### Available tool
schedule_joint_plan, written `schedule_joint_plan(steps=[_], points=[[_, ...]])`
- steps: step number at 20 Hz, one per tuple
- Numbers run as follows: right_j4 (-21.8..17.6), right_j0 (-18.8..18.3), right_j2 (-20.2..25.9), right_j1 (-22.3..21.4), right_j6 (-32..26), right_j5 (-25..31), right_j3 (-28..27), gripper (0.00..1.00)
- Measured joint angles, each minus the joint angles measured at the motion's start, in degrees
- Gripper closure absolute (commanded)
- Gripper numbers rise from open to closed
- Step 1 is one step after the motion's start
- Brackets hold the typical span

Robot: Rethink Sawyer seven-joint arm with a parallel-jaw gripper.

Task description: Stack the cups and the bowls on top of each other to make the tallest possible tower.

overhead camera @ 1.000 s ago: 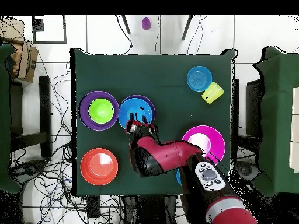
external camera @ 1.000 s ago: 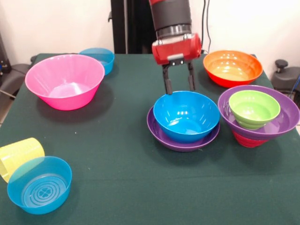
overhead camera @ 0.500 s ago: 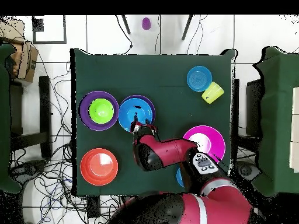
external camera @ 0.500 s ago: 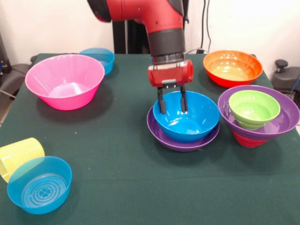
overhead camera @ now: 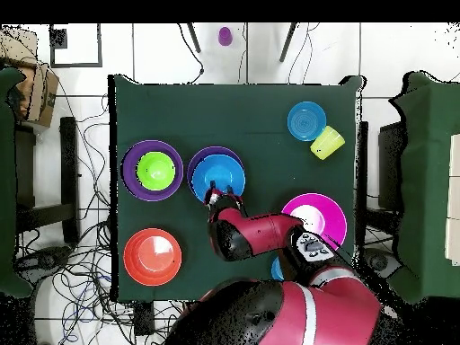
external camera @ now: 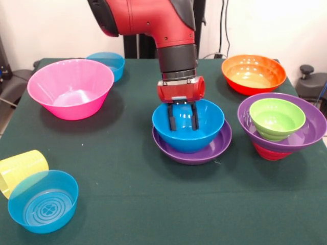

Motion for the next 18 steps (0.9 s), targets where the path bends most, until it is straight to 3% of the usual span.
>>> schedule_joint_plan(steps=[5, 11, 18], points=[[0.0, 0.0, -0.8, -1.4, 0.0, 0.0, 0.3, 0.0], [0.0, -0.6, -0.8, -6.6, 0.0, 0.0, 3.4, 0.0], [0.0, -3.2, -0.1, -16.7, 0.0, 0.5, 10.2, 0.0]])
